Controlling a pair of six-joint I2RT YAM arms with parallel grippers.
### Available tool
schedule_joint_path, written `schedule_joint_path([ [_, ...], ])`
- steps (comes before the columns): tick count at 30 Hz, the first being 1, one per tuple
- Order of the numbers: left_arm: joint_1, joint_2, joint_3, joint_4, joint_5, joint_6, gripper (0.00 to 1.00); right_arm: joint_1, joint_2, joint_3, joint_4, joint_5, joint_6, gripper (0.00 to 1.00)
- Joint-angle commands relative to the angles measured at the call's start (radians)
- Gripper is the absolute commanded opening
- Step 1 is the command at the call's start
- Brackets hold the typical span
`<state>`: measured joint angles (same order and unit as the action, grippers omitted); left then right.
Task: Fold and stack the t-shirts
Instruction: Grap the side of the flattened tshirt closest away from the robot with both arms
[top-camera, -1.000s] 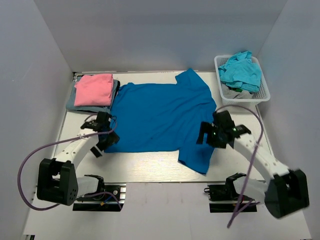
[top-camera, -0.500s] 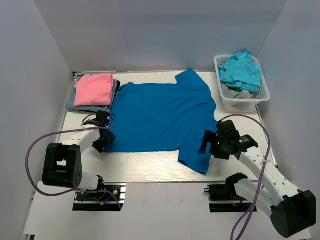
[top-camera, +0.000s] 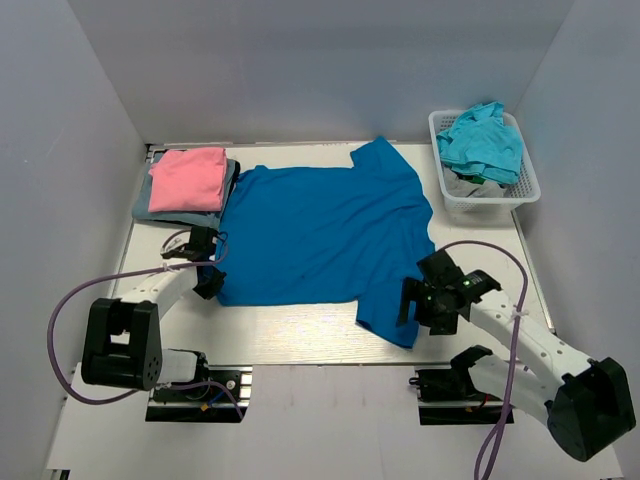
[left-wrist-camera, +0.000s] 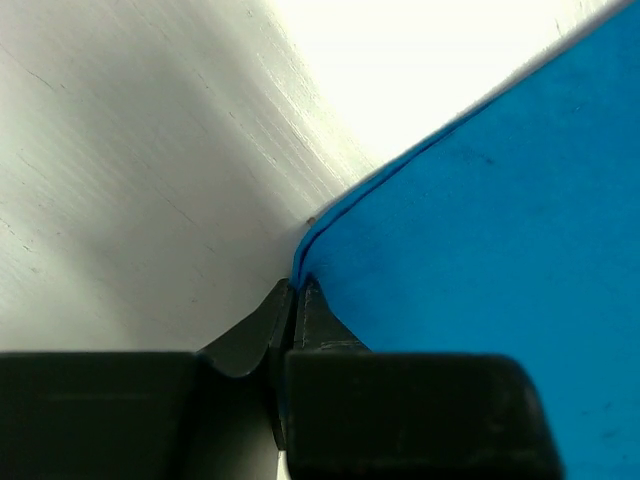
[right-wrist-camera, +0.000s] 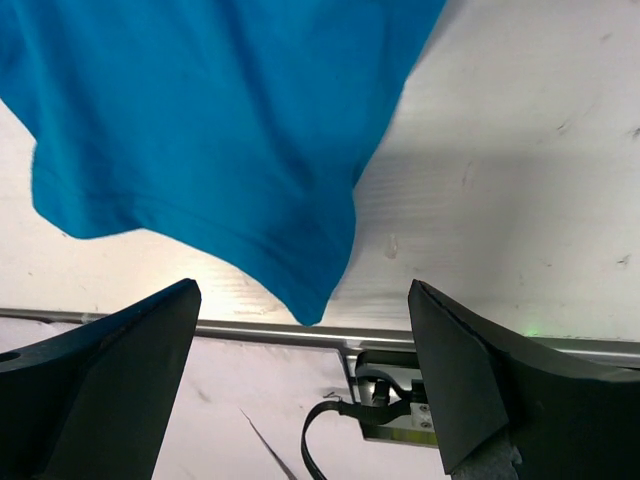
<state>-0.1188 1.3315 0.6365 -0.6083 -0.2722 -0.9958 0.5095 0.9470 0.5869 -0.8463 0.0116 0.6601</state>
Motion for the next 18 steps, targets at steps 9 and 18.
schedule_joint_path([
  [9, 0.002, -0.017, -0.023, -0.090, 0.047, -0.012, 0.00, 0.135, 0.167, -0.053, 0.118, -0.044, 0.093, 0.82],
  [18, 0.002, -0.046, -0.023, -0.111, 0.106, -0.012, 0.00, 0.139, 0.167, -0.044, 0.124, -0.030, 0.154, 0.00],
])
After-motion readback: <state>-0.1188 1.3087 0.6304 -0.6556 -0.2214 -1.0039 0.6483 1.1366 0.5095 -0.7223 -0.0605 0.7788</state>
